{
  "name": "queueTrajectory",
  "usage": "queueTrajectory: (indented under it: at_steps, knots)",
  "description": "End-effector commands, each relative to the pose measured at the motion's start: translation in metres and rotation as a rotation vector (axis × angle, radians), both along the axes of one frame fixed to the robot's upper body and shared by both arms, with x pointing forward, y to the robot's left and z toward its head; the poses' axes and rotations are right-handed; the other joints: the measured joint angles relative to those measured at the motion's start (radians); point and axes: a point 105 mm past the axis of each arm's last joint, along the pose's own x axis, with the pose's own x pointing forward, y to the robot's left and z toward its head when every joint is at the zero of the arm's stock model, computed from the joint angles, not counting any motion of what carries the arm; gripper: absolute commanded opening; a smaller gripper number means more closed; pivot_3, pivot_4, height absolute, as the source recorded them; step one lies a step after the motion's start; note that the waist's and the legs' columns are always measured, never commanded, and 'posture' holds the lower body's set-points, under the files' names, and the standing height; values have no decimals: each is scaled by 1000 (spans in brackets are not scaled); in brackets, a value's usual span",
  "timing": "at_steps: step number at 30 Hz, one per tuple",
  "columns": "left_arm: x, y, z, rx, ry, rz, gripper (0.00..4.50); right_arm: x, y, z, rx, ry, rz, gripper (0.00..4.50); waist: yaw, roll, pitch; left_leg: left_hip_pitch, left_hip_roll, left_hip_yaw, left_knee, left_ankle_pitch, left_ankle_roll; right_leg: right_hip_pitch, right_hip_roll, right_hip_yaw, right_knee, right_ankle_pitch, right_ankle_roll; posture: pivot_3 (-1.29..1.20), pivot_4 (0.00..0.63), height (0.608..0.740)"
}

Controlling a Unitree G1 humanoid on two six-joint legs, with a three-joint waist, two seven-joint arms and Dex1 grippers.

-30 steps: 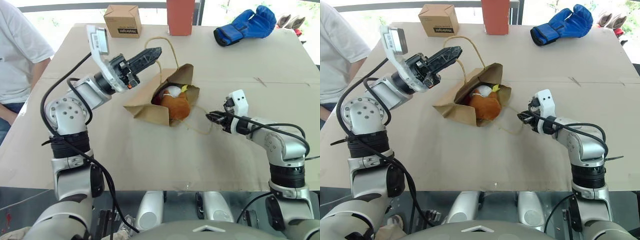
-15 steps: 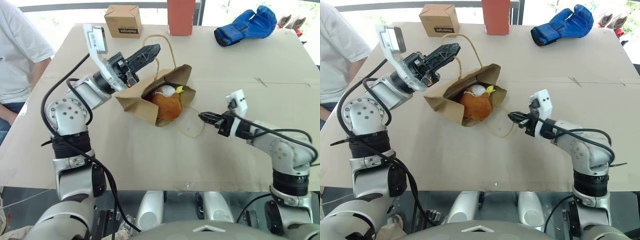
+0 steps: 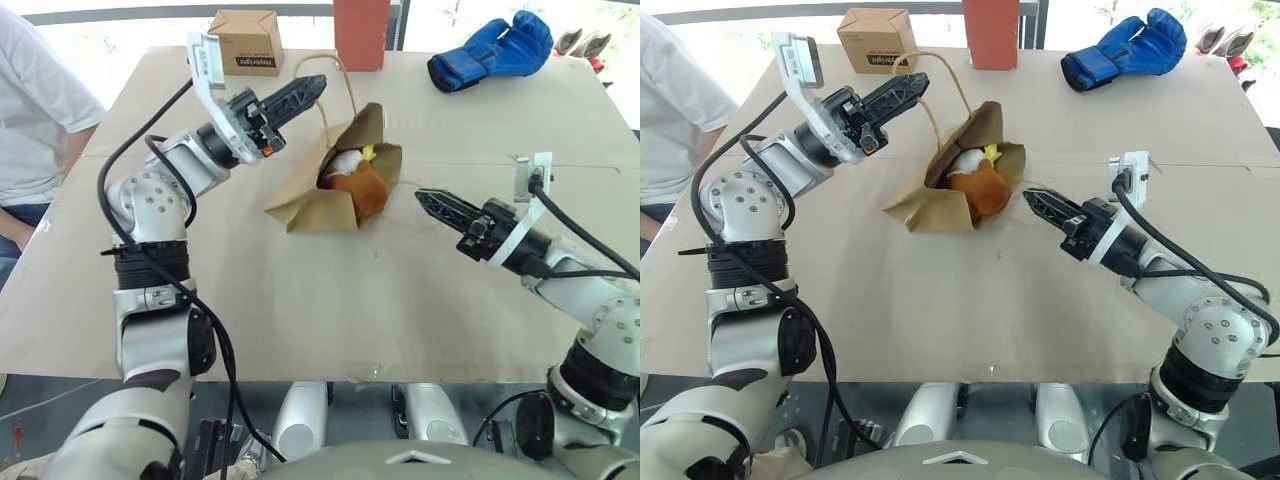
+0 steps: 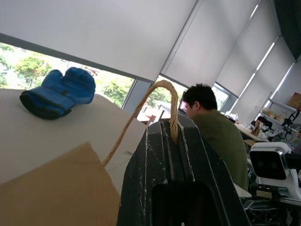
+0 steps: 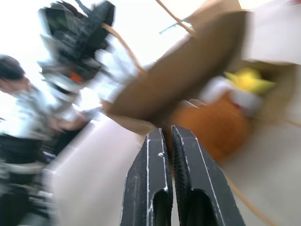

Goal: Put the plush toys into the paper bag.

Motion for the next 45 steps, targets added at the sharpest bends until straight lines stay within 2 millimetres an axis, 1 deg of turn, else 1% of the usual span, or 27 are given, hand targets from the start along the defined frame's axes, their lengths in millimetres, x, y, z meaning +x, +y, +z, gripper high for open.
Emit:
queueTrajectory:
  at_steps: [1,3,5,6,9,12,15,18,21,24,25,26,27,31,32,34,36,39,41,42,43,45]
  knots:
    - [-6,0,16,-18,-69,-22,0,4,-11,-15,-47,38,-65,1234,1,0,0,-1,0,-1,0,0,0,0,0,0,0,0,0,0,150,740]
    - [-5,1,19,-31,-68,-19,0,13,-24,-35,-69,134,-174,2259,-1,0,0,-1,0,0,0,0,0,0,0,0,0,0,0,0,150,740]
    - [-5,3,20,-33,-70,-12,0,11,-23,-42,-25,186,-180,2983,-3,0,0,-1,0,1,0,0,0,-2,0,1,1,0,0,0,150,740]
    - [-5,3,21,-35,-70,-9,0,9,-20,-44,18,209,-169,3474,-3,0,0,-1,0,1,0,0,0,-2,0,1,1,0,0,0,150,740]
    - [-6,3,21,-38,-70,-8,0,3,-12,-55,112,285,-141,3474,-3,0,0,-1,1,0,0,0,0,-2,0,1,1,0,0,0,150,740]
    - [-10,1,21,-42,-70,-13,0,6,-1,-65,190,347,-128,3474,-3,0,0,-1,1,1,0,0,0,-2,0,1,1,0,0,0,150,740]
    - [-13,1,22,-48,-69,-22,0,20,9,-70,221,374,-130,3474,-5,0,0,-1,1,1,0,0,0,-2,0,1,2,0,0,0,150,740]
    - [-18,1,24,-52,-68,-40,0,40,18,-66,283,364,-135,3474,-12,0,0,-1,1,2,0,0,0,-3,0,2,2,0,0,0,150,740]
    - [-23,1,25,-56,-64,-52,0,56,24,-67,274,337,-146,3474,-18,0,0,-1,1,1,0,0,0,-3,1,2,2,0,0,0,150,740]
    - [-28,2,24,-50,-61,-58,0,67,24,-57,339,282,-146,3474,-19,0,0,-1,1,1,-1,0,0,-3,1,2,2,0,0,0,150,740]
    - [-29,3,24,-48,-60,-56,0,69,24,-54,357,268,-140,2968,-20,0,0,-1,1,1,-1,0,0,-3,1,2,2,0,0,0,150,740]
    - [-30,4,24,-48,-59,-55,0,70,24,-53,367,260,-135,2745,-21,0,0,-1,1,1,-1,0,0,-3,1,2,2,0,0,0,150,740]
    - [-30,4,24,-48,-58,-52,0,70,24,-50,370,242,-125,2326,-22,0,0,-1,1,1,-1,0,0,-3,1,2,2,0,0,0,150,740]
    - [-32,8,23,-49,-54,-32,0,62,29,-33,417,154,-50,298,-22,0,0,-1,1,1,-1,0,0,-3,1,2,2,0,0,0,150,740]
    - [-33,8,23,-50,-53,-32,0,61,28,-29,422,128,-48,38,-22,0,0,-1,1,2,-1,0,0,-3,1,2,2,0,0,0,150,740]
    - [-34,9,22,-50,-51,-32,0,57,28,-18,460,75,-23,38,-22,0,0,-1,1,1,-1,0,0,-3,1,2,2,0,0,0,150,740]
    - [-33,9,21,-50,-49,-32,0,51,28,-1,506,1,20,38,-22,0,0,-1,1,1,-1,0,0,-3,1,2,2,0,0,0,150,740]
    - [-31,9,20,-43,-44,-29,0,33,30,33,612,-109,128,38,-22,0,0,-1,1,1,-1,0,0,-3,1,2,2,0,0,0,150,740]
    - [-26,9,18,-2,-50,-11,0,19,37,53,594,-179,203,38,-22,0,0,-1,1,1,-1,0,0,-3,1,2,2,0,0,0,150,740]
    - [-24,9,16,17,-52,-2,0,14,40,59,577,-201,227,38,-22,0,0,-1,1,1,-1,0,0,-3,1,2,2,0,0,0,150,740]
    - [-17,11,16,62,-74,23,0,6,46,74,555,-248,264,38,-22,0,0,-1,1,2,-1,0,0,-3,1,2,2,0,0,0,150,740]
    - [-6,14,17,122,-110,54,0,-7,56,93,505,-317,314,38,-22,1,0,-1,1,1,-1,0,0,-4,1,2,3,0,0,0,150,740]
